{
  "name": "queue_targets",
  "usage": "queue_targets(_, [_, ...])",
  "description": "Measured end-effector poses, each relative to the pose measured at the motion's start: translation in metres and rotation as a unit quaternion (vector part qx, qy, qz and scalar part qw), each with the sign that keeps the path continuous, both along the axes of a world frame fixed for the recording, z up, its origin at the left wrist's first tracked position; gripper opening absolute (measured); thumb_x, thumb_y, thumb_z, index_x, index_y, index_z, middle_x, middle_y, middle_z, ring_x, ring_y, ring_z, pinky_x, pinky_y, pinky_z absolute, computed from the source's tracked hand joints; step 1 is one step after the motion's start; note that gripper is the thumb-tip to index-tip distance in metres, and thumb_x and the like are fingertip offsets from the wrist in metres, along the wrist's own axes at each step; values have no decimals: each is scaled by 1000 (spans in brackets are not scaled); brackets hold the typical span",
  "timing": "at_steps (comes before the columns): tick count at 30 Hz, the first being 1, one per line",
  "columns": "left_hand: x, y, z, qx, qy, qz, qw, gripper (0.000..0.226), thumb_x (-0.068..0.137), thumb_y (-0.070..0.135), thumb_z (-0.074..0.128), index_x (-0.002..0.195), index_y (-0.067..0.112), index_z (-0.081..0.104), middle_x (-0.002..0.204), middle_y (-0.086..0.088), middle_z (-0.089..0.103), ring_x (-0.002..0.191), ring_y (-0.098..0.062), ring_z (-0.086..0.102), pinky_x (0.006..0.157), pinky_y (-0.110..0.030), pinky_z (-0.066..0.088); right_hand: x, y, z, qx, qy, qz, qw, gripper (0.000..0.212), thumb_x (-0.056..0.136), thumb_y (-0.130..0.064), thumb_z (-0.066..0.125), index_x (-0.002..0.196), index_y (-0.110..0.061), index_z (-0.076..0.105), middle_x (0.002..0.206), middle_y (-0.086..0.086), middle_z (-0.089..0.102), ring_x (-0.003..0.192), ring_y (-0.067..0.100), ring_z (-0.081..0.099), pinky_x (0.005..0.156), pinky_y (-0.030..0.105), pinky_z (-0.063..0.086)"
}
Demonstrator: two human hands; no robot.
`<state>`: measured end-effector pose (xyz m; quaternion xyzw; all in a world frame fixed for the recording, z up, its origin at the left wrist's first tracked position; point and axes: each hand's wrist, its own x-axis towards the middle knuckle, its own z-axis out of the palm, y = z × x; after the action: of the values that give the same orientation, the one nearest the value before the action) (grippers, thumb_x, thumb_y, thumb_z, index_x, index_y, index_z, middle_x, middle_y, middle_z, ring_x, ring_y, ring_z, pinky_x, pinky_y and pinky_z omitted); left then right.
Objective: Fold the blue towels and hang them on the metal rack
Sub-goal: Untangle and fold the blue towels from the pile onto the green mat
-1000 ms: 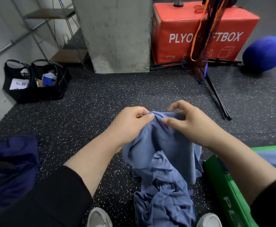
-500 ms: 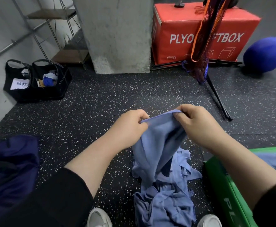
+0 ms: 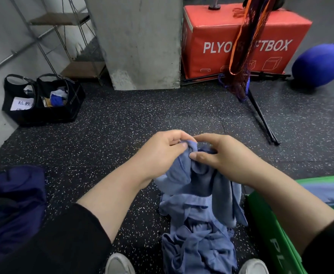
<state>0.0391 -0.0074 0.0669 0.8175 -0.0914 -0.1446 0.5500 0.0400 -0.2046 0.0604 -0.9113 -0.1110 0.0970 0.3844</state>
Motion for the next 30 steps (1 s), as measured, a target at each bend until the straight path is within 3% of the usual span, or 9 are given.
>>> queue_targets(2, [1, -2, 1, -4, 5, 11, 1000, 16, 103, 15, 55, 102, 21, 70, 98, -7, 76, 93, -13, 69, 92, -35, 50, 0, 1, -2, 17, 0, 4, 1000, 9, 91, -39, 71, 93, -30, 71, 72, -9, 68, 68, 9, 61, 71, 34, 50])
queue_targets(5, [3, 1, -1, 36, 14, 12, 999, 10, 100, 17, 60, 101, 25, 65, 90, -15, 72, 77, -15, 59, 75, -35, 45, 1, 1, -3, 13, -15, -11, 1000, 20, 93, -33, 69, 77, -21, 66, 58, -10, 52, 54, 5, 42, 58, 30, 38])
queue_targets(10, [10, 16, -14, 279, -41, 62, 957, 18, 89, 11, 52, 83, 25, 62, 77, 3, 65, 75, -24, 58, 57, -31, 38, 6, -5, -2, 12, -47, -85, 995, 24, 95, -31, 65, 76, -17, 64, 49, -12, 43, 47, 5, 35, 46, 20, 29])
queue_targets(14, [12, 20, -14, 107, -57, 118, 986, 19, 95, 21, 61, 84, 9, 69, 78, -15, 68, 68, -17, 52, 62, -42, 42, 7, -11, -1, 18, -24, -102, 994, 16, 94, -34, 64, 85, -21, 69, 63, -4, 63, 58, 10, 54, 58, 27, 45])
queue_targets(17, [8, 13, -7, 15, -84, 145, 986, 43, 99, 26, 63, 71, -4, 49, 64, -11, 38, 62, -15, 32, 58, -34, 22, 5, -8, 6, -9, -22, -92, 995, 26, 96, -24, 59, 119, -30, 68, 102, -7, 73, 95, 15, 68, 83, 31, 52])
queue_targets(21, [7, 5, -4, 45, -140, 123, 982, 42, 96, 31, 67, 66, 7, 51, 60, 4, 38, 57, -13, 31, 53, -32, 26, 4, -3, 6, -42, -43, -75, 995, 33, 96, -15, 56, 127, -28, 55, 96, -11, 68, 78, 1, 59, 65, 17, 41])
queue_targets(24, [4, -2, -3, 111, -162, 93, 976, 12, 91, 39, 71, 96, 29, 67, 82, 12, 68, 80, -9, 61, 75, -25, 46, 3, -1, 3, -6, -64, -88, 994, 11, 94, -20, 64, 99, -30, 63, 80, -11, 70, 72, -2, 61, 69, 20, 48])
queue_targets(28, [4, -8, -6, 184, -141, 23, 972, 51, 94, 48, 64, 143, 42, 50, 136, 4, 65, 129, -19, 57, 106, -40, 45, 0, 4, 7, 3, -56, -51, 997, 14, 97, -22, 64, 98, -31, 74, 82, -15, 71, 80, 0, 64, 70, 9, 44])
queue_targets(30, [4, -8, -10, 206, -126, -10, 970, 48, 94, 50, 60, 141, 38, 55, 131, 4, 68, 125, -18, 59, 104, -42, 47, -1, 6, 6, 29, -56, -36, 997, 14, 97, -17, 65, 99, -28, 73, 85, -18, 73, 84, -5, 65, 78, 11, 47])
